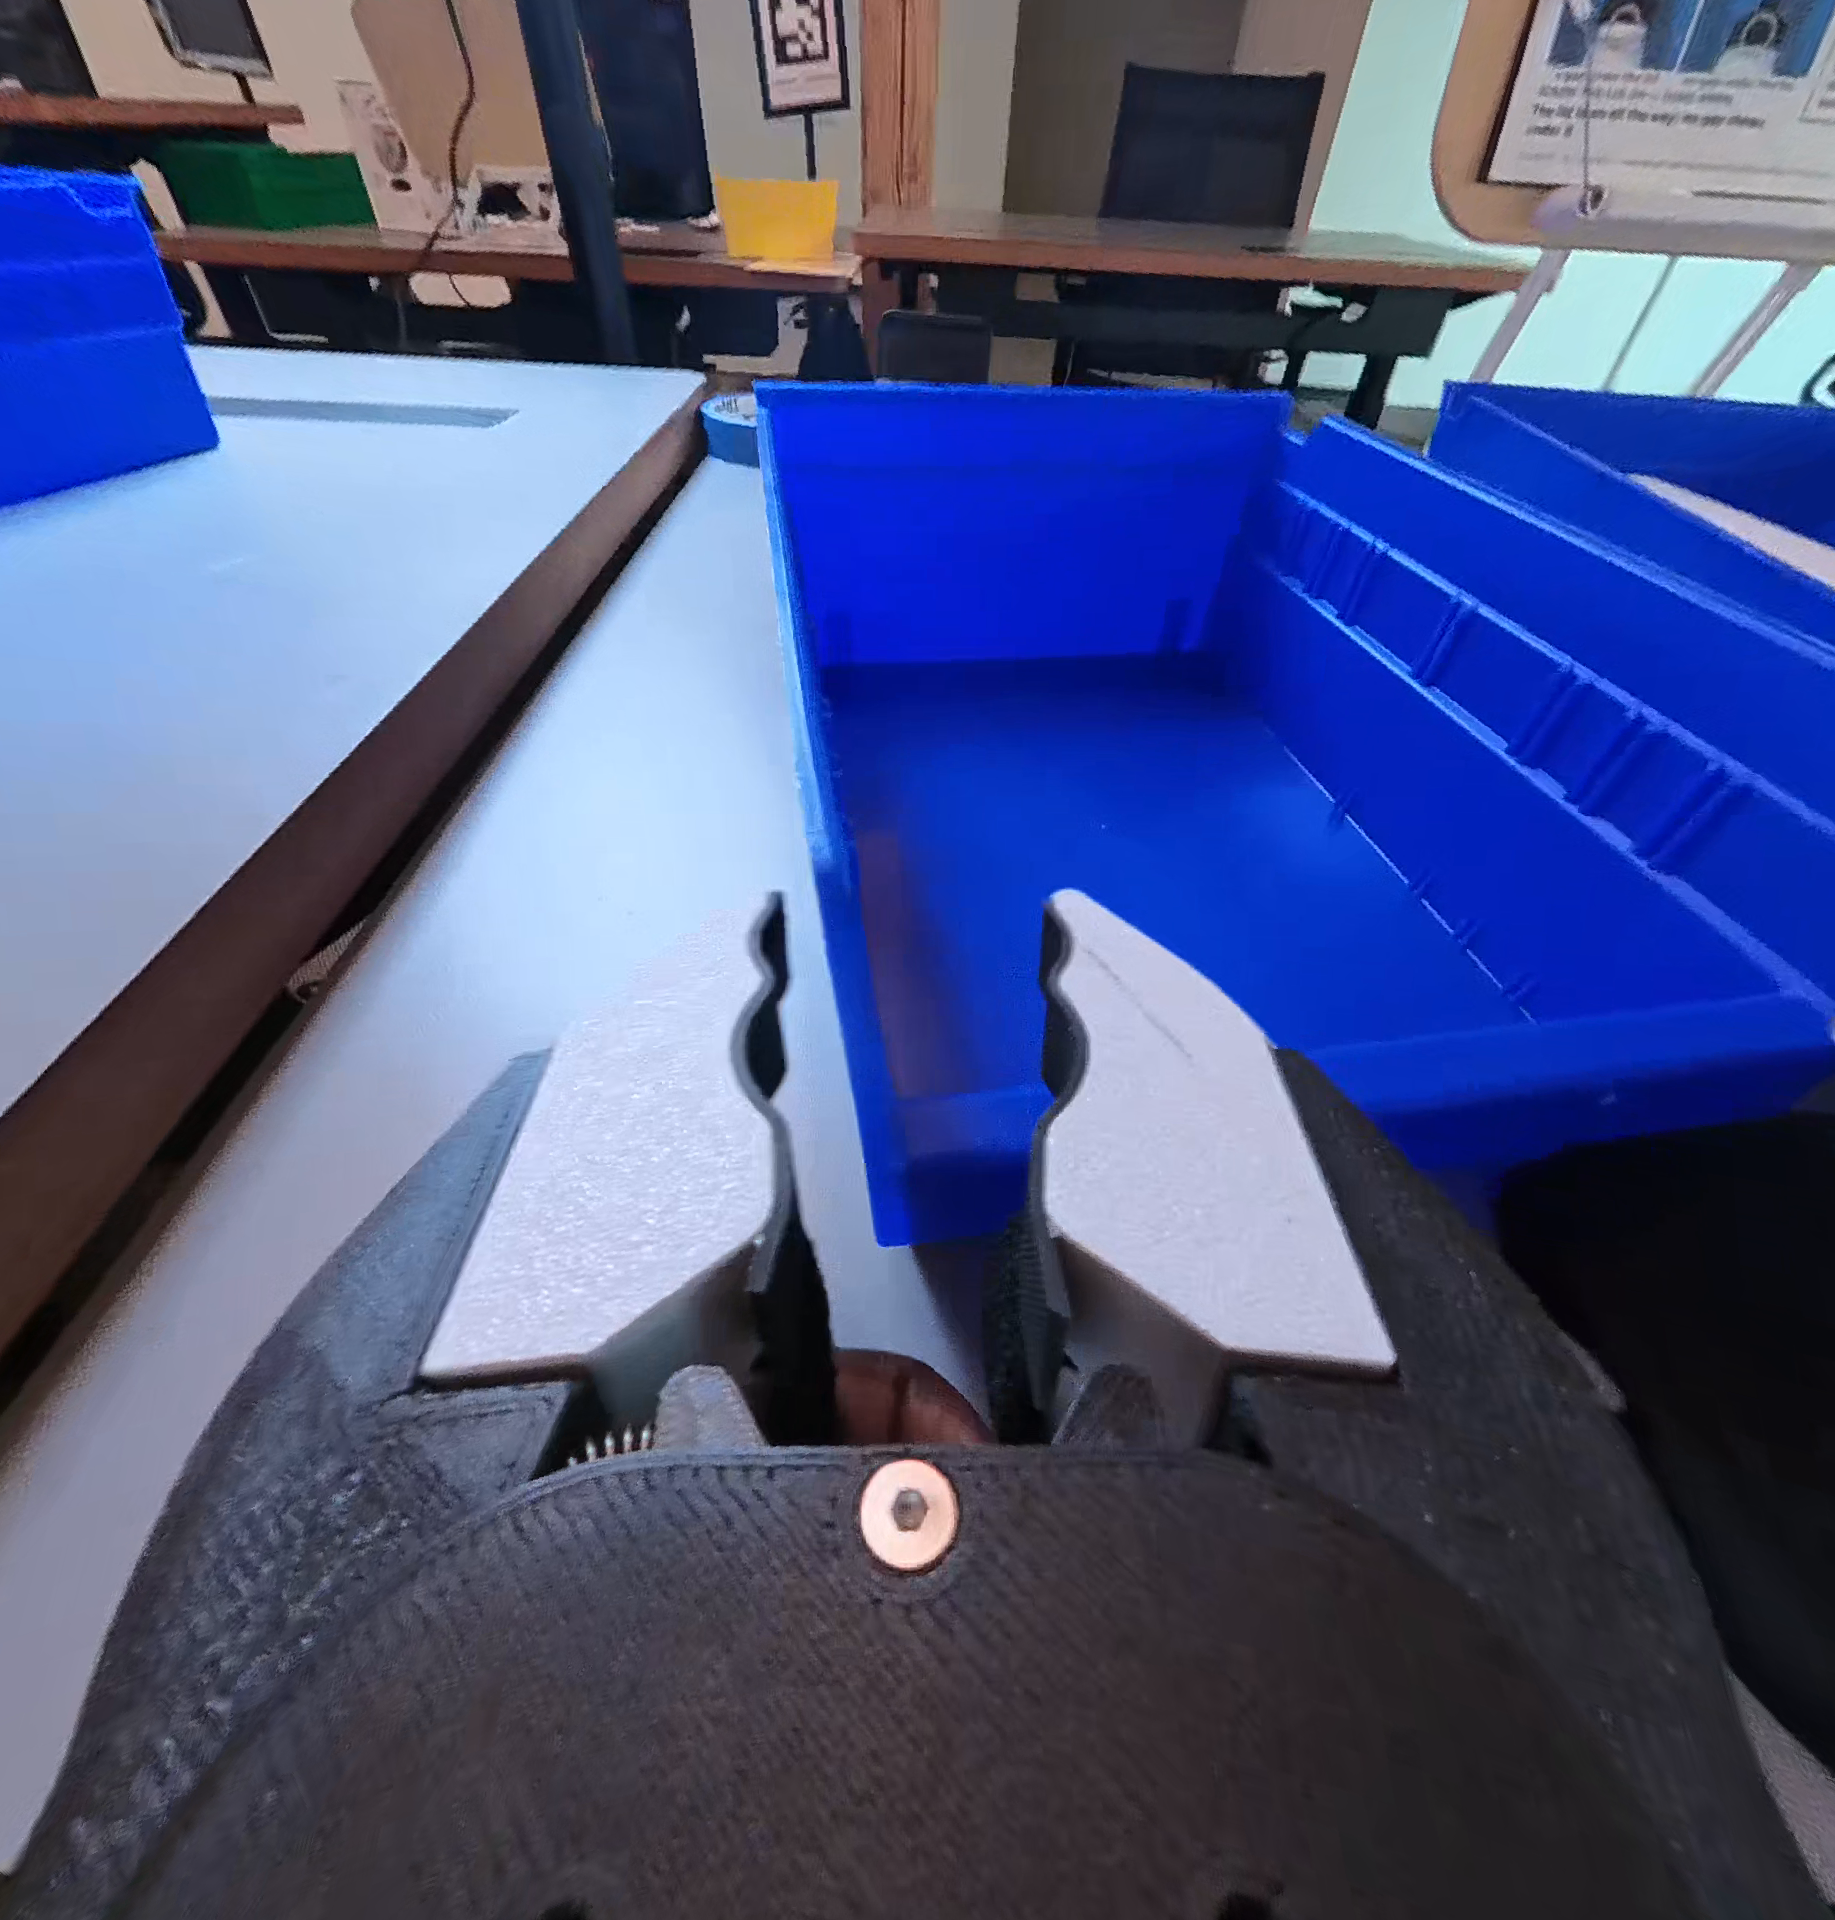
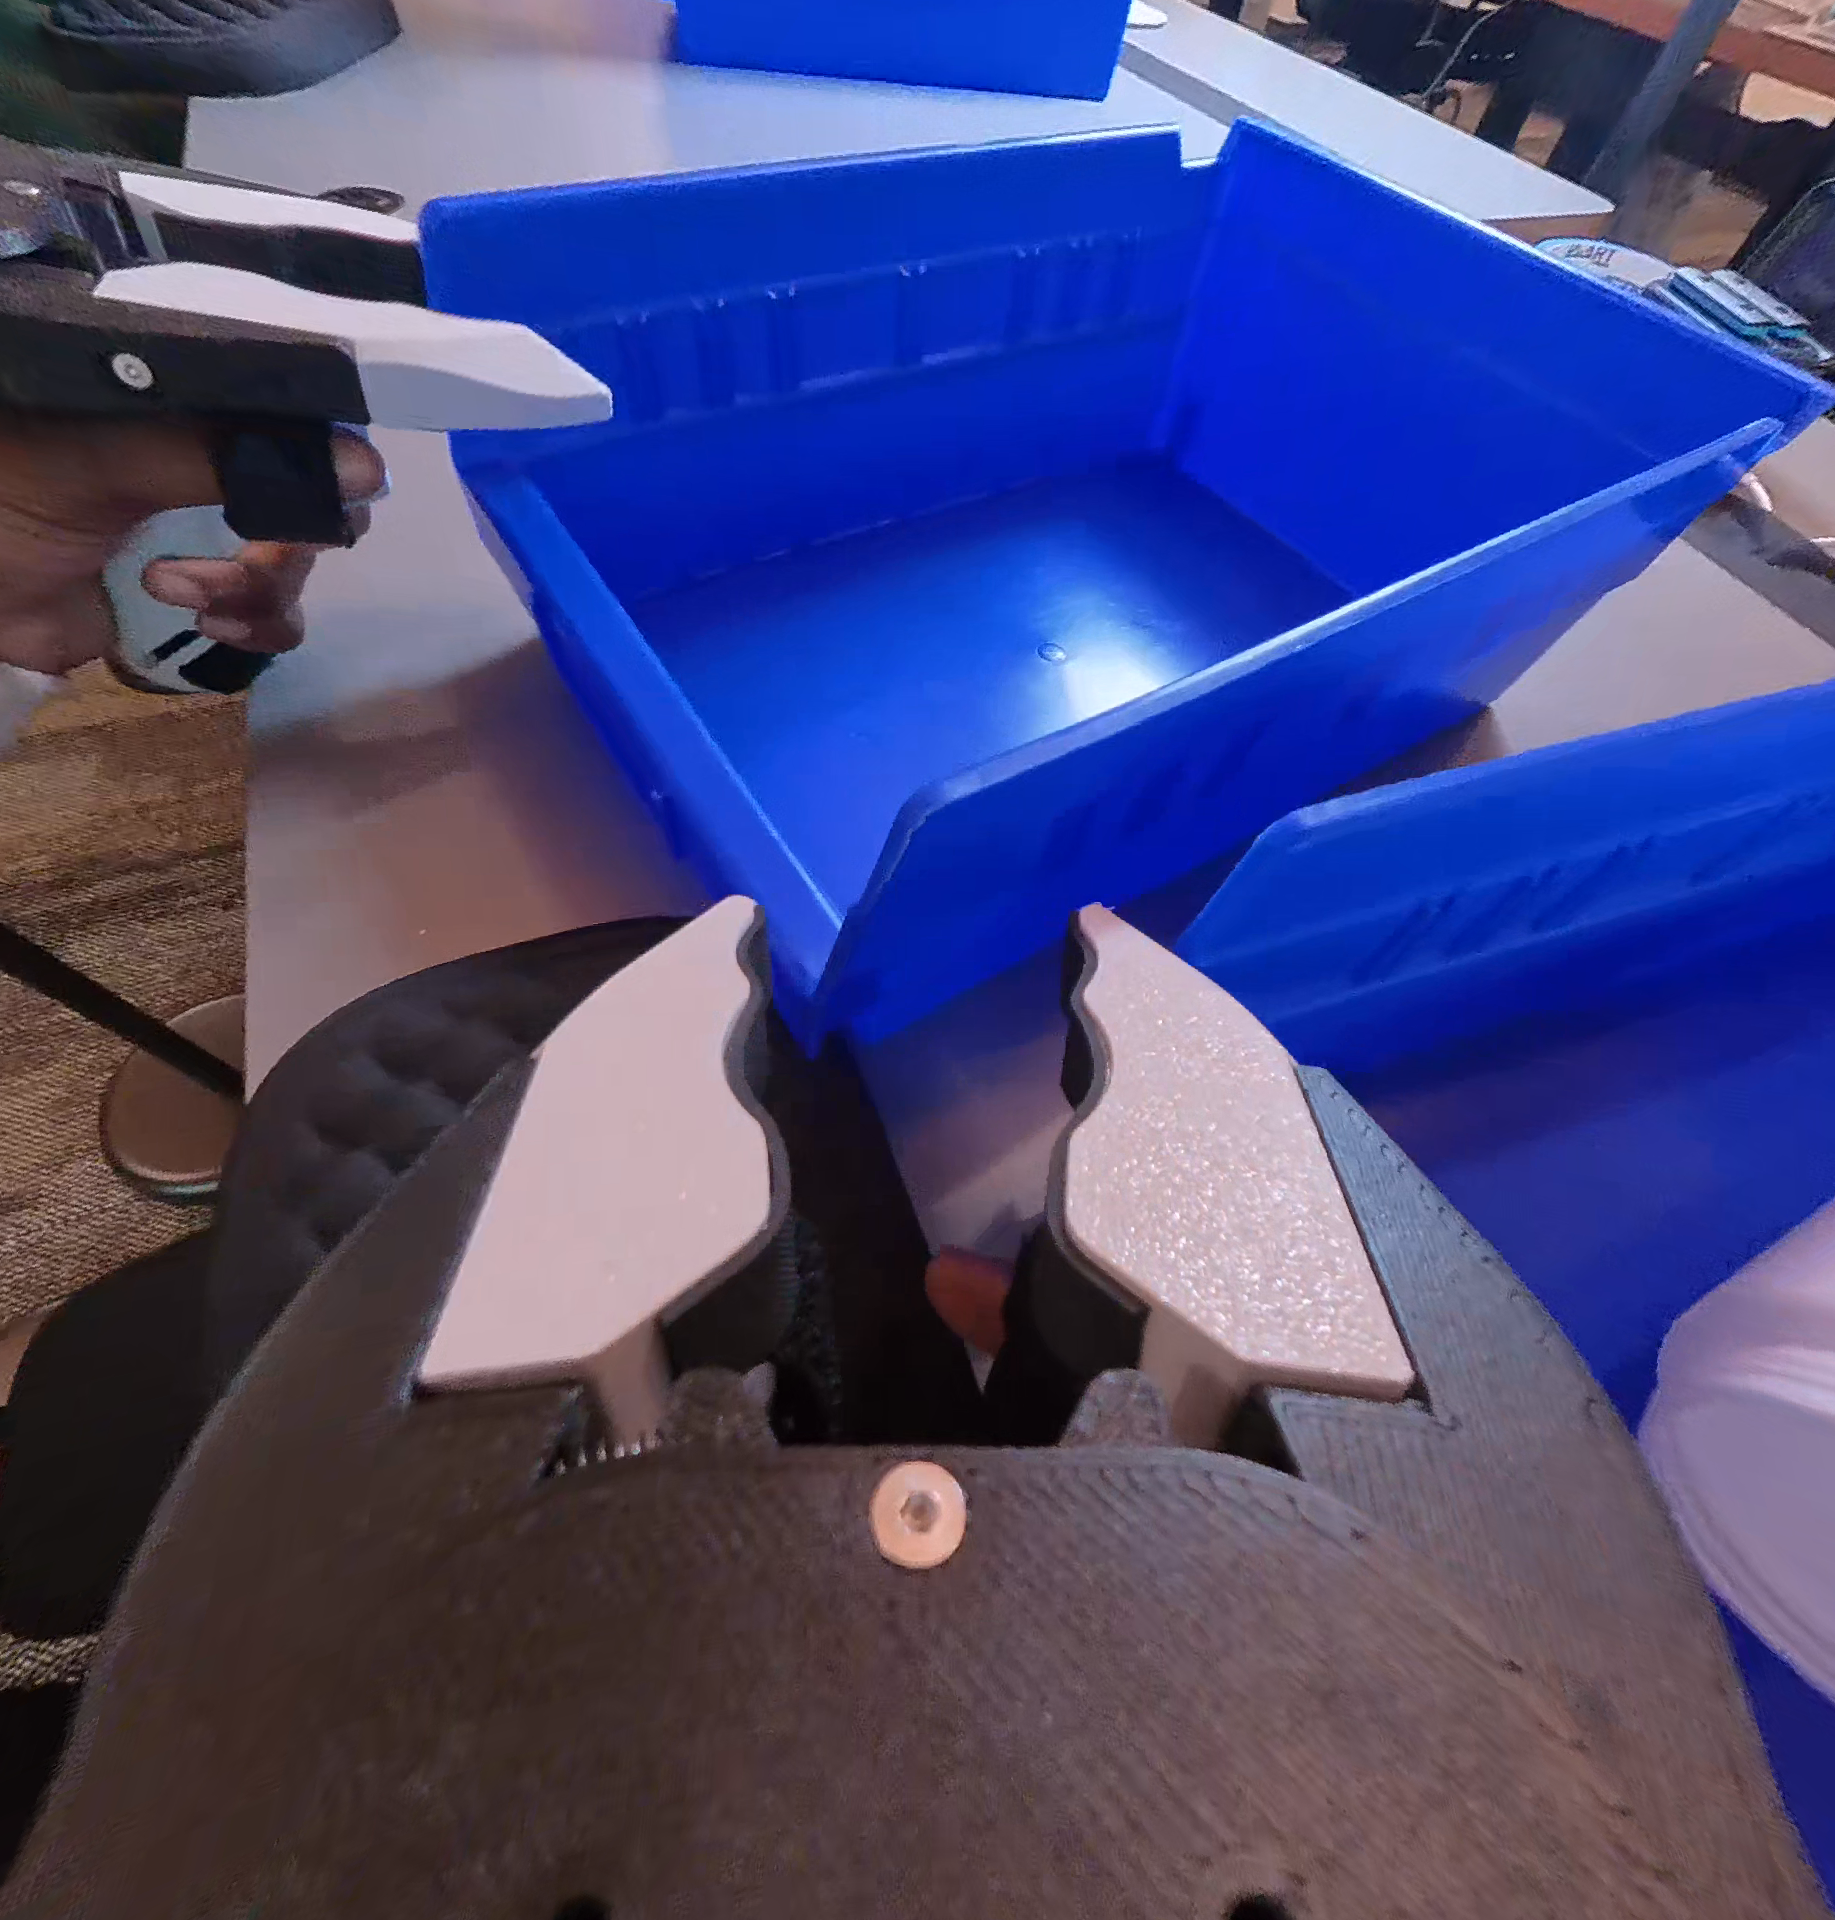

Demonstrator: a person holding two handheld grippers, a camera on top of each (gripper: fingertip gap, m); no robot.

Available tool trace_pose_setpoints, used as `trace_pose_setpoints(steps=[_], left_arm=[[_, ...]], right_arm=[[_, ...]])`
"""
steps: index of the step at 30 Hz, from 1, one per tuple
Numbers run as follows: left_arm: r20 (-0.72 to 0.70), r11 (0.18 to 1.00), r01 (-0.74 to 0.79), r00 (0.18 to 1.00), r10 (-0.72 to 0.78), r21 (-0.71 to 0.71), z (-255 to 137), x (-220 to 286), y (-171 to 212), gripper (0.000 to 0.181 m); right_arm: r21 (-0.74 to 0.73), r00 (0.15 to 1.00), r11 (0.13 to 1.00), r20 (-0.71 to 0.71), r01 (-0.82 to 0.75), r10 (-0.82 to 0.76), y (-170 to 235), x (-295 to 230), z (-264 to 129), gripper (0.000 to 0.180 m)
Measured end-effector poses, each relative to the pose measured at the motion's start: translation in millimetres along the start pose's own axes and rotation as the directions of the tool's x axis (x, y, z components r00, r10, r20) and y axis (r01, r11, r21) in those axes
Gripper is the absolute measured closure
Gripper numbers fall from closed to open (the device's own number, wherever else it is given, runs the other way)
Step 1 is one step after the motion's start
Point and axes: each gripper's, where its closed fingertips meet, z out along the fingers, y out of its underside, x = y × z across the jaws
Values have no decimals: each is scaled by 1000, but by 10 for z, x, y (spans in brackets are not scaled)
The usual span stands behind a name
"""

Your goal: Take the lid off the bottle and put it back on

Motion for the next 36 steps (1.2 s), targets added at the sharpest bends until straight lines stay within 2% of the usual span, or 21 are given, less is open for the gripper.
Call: trace_pose_setpoints(steps=[2,3,6,9,12,17,21,27,30,32,36], left_arm=[[20,1000,3,1000,-3,-13,10,1,13,169],[49,1000,-1,999,2,-9,0,-16,10,176],[125,997,-66,990,59,45,-65,-1,-49,176],[177,966,-136,979,98,220,-232,117,-322,175],[284,914,-292,935,212,280,-405,206,-583,176],[299,828,-297,940,166,475,-683,455,-993,175],[276,728,-305,947,163,614,-875,833,-1353,174],[97,627,-207,974,205,751,-806,1785,-1773,171],[-8,640,-147,972,233,754,-603,2365,-1899,170],[-62,690,-142,963,262,709,-394,2774,-1920,170],[-194,763,-145,922,336,630,-29,3651,-1840,167]], right_arm=[[-26,1000,1000,-7,15,-15,19,1,55,130],[-41,1000,999,-14,26,-27,27,2,81,130],[-51,992,997,-110,55,-61,21,129,90,152],[4,978,994,-176,112,-110,-58,195,22,159],[106,974,986,-197,131,-109,-231,206,-99,163],[268,941,931,-297,247,-164,-562,264,-450,163],[363,884,857,-423,366,-198,-810,370,-917,164],[397,783,796,-604,457,-148,-844,807,-1886,166],[354,719,809,-685,469,-117,-710,1106,-2439,167],[313,679,835,-727,452,-95,-576,1320,-2803,167],[245,616,911,-787,330,-12,-166,1759,-3495,168]])
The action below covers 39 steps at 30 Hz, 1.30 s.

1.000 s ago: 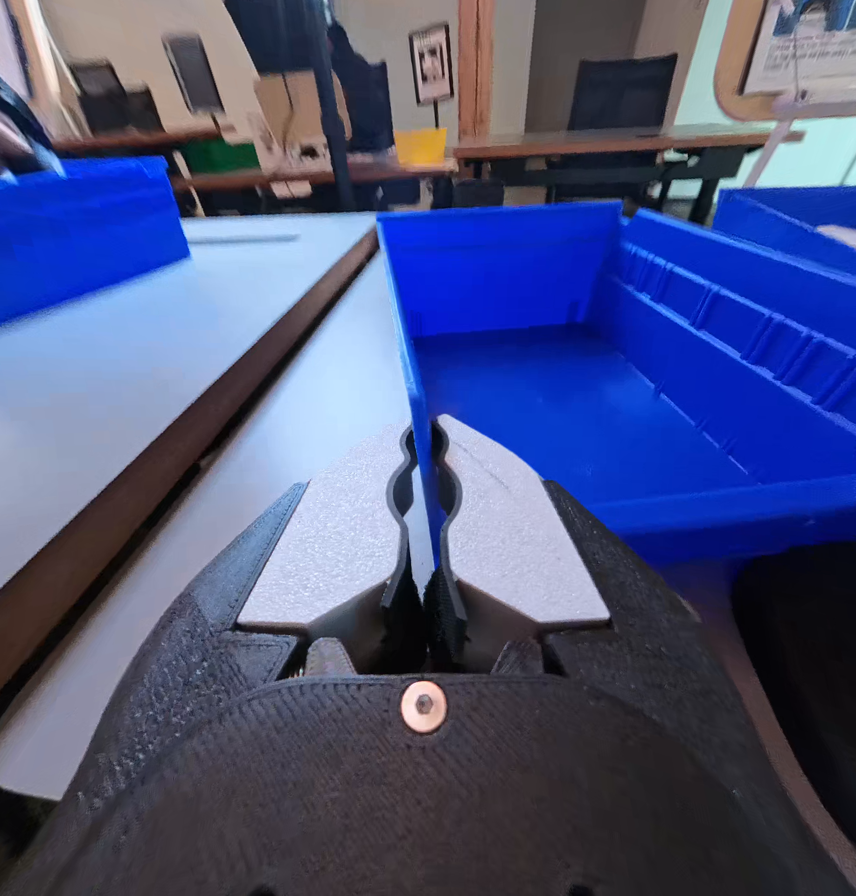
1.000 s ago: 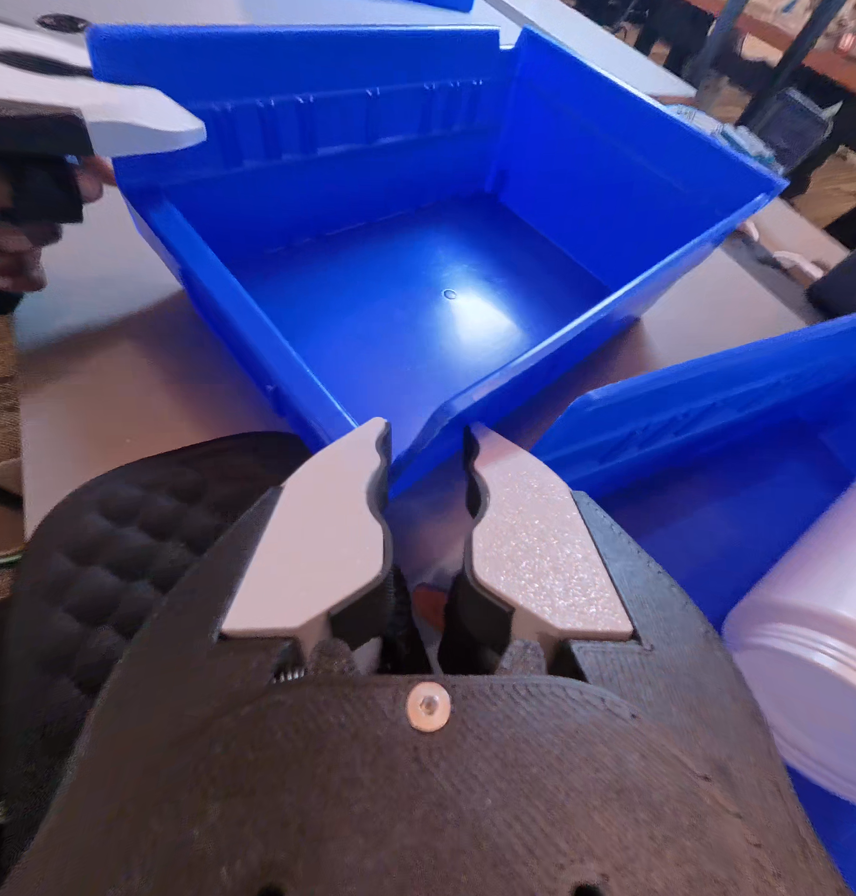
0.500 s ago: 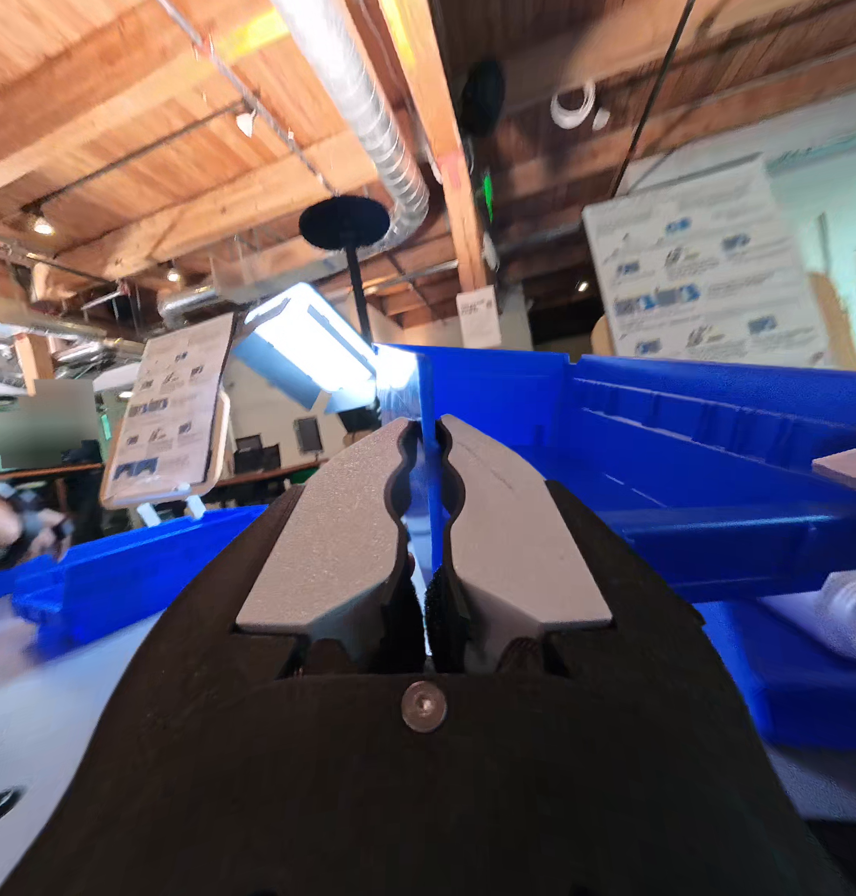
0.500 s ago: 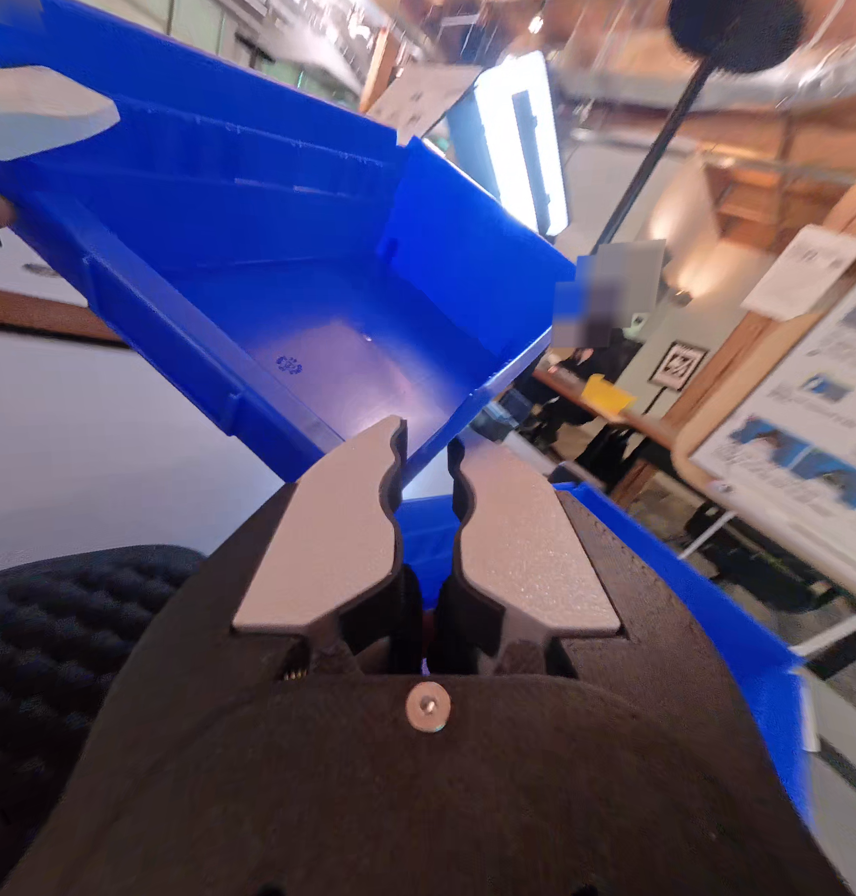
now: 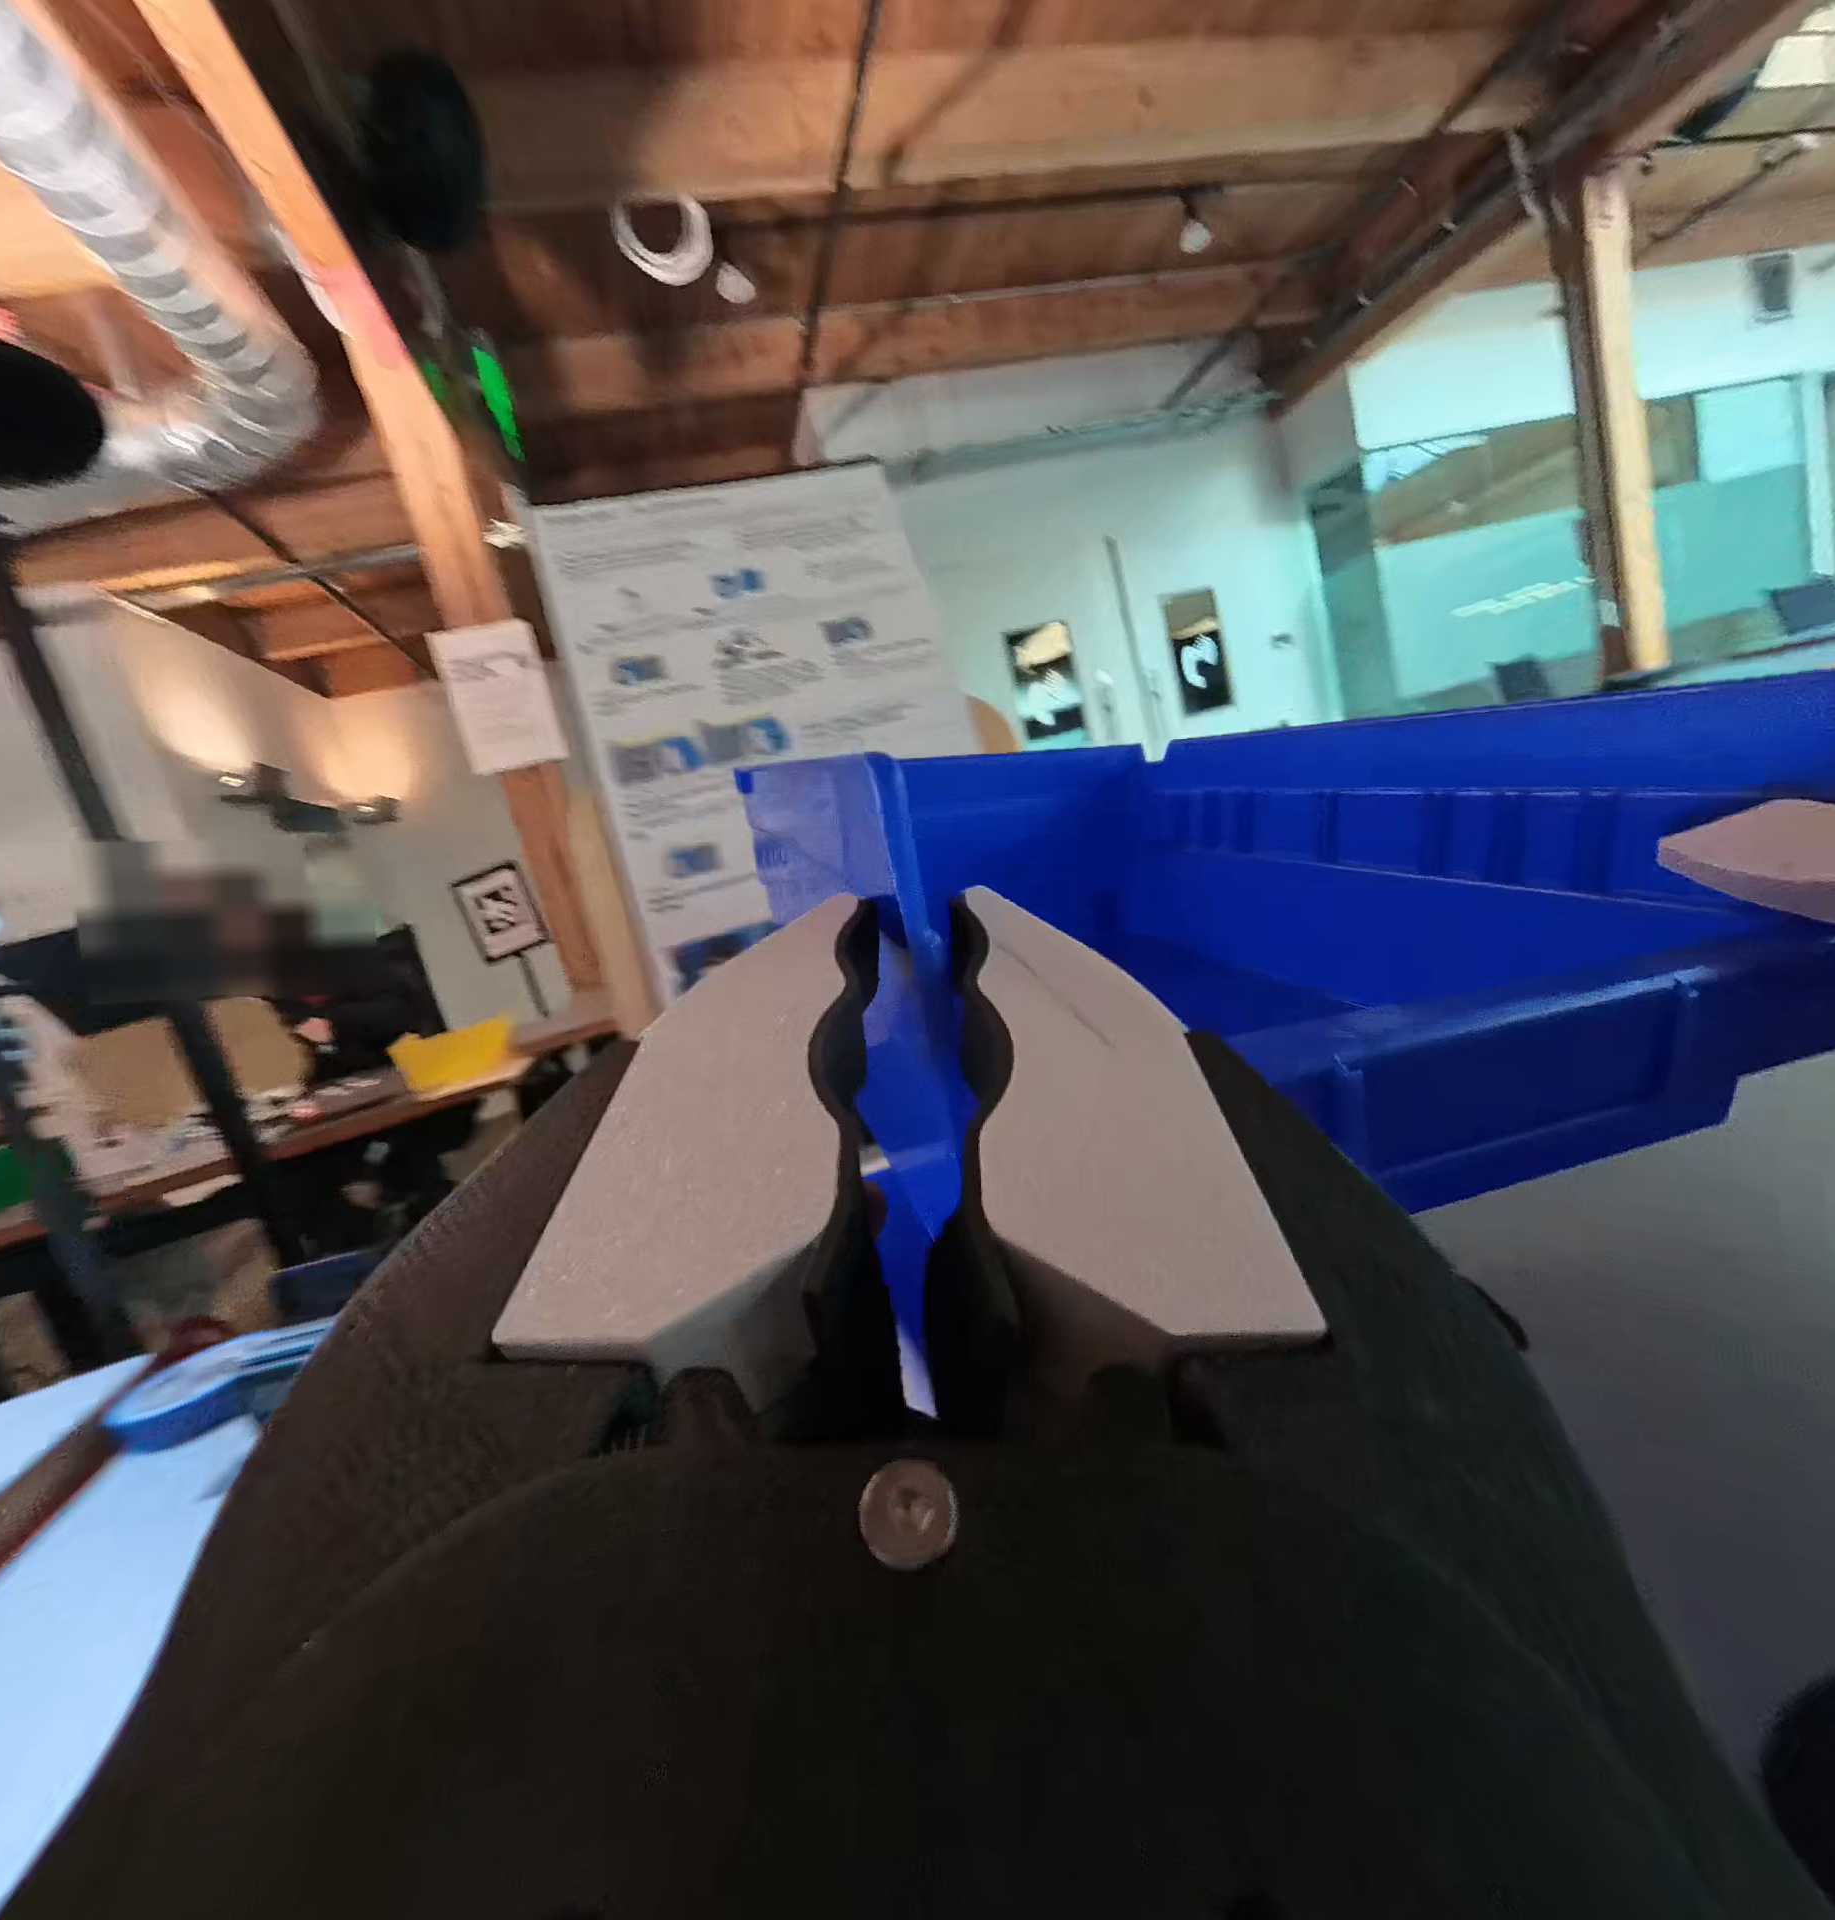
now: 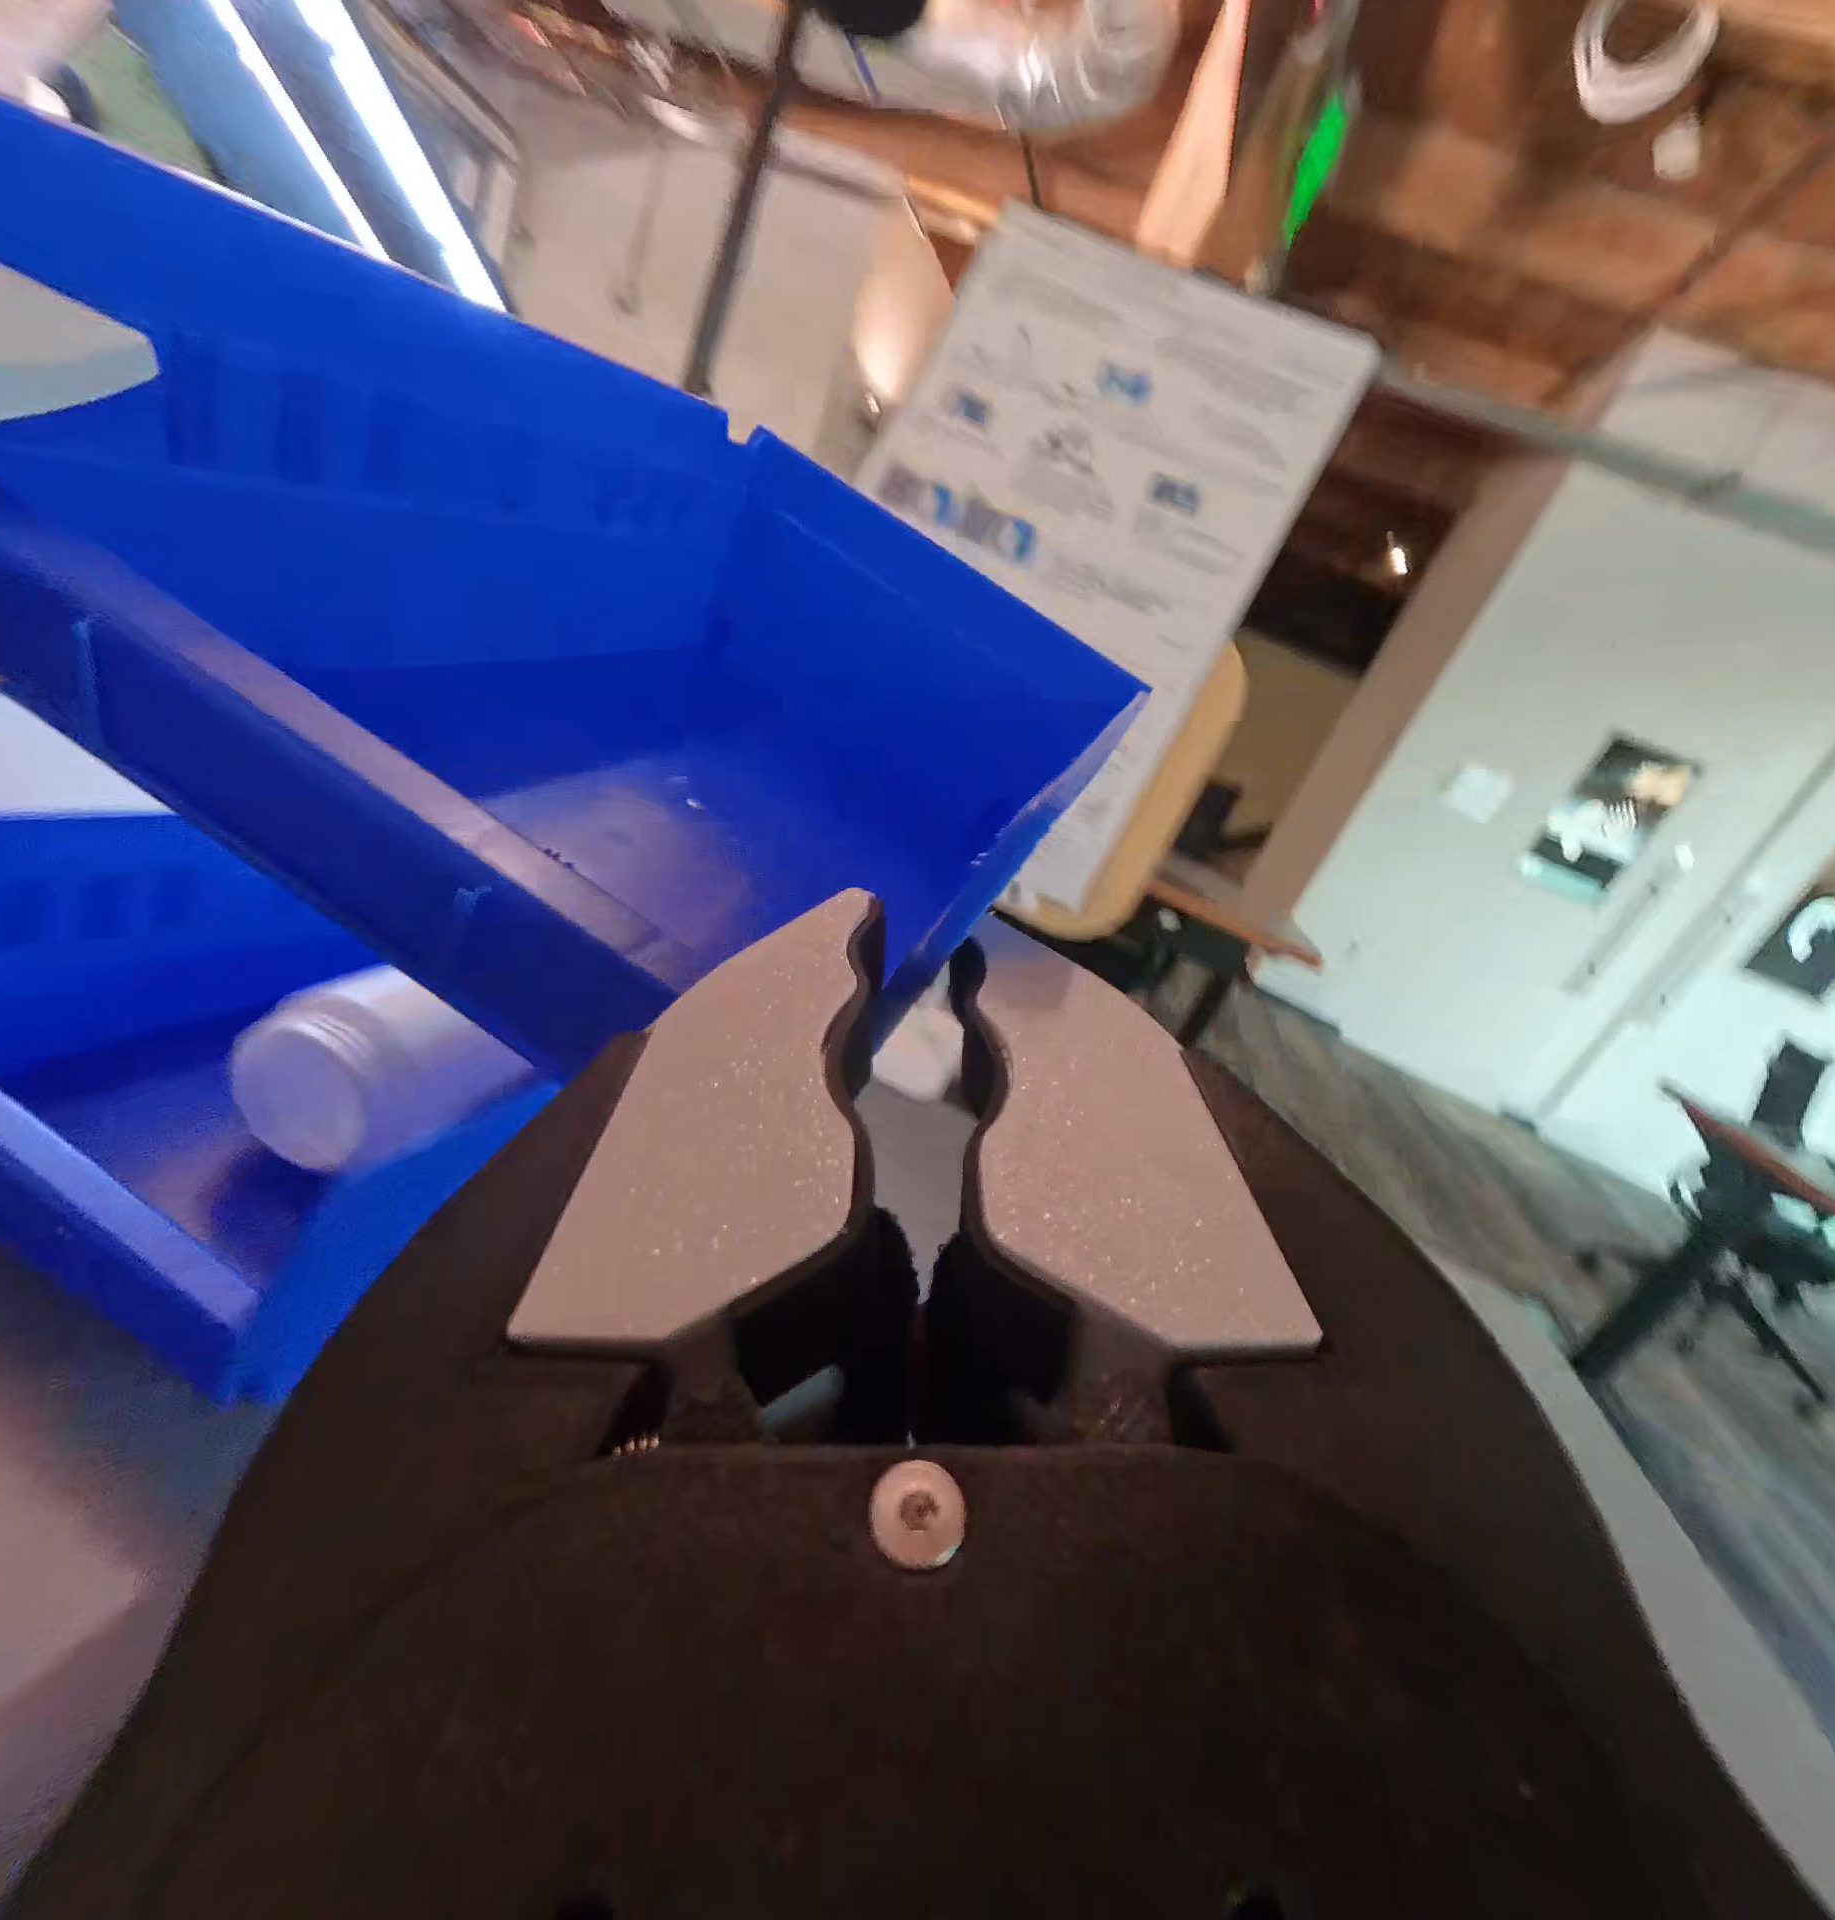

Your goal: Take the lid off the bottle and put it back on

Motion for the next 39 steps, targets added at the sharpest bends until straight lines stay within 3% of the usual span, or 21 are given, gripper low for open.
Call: trace_pose_setpoints(steps=[8,14,17,20,23,27,30,33,37,39], left_arm=[[-232,989,-11,972,-24,-148,438,1367,521,162],[-300,954,-50,953,-43,-297,481,1861,1194,161],[-371,936,-85,927,-51,-342,387,2036,1387,156],[-489,909,-71,858,-154,-411,238,2233,1411,111],[-555,931,-32,810,-189,-364,53,2211,1166,99],[-651,930,-169,754,-90,-326,-276,1777,1057,100],[-698,842,-353,715,-40,-409,-501,1230,1370,103],[-741,718,-488,669,-58,-497,-733,791,1790,108],[-780,503,-662,624,-40,-556,-984,391,2359,131],[-772,526,-649,635,-24,-550,-970,342,2394,134]], right_arm=[[-240,979,960,-175,-143,102,926,1031,-583,171],[-366,975,913,-189,-177,114,1629,1190,-736,170],[-361,972,914,-202,-185,117,1776,1245,-792,171],[-470,977,859,-150,-203,149,1984,1197,-884,164],[-580,987,799,-65,-158,147,2123,1100,-1006,147],[-520,989,844,-124,-131,78,1874,1286,-1093,140],[-404,991,905,-84,-131,105,1520,1215,-1044,139],[-331,991,941,93,-63,99,1265,854,-921,136],[-465,926,878,371,115,75,1540,240,-832,110],[-548,915,816,399,186,59,1789,123,-765,98]])
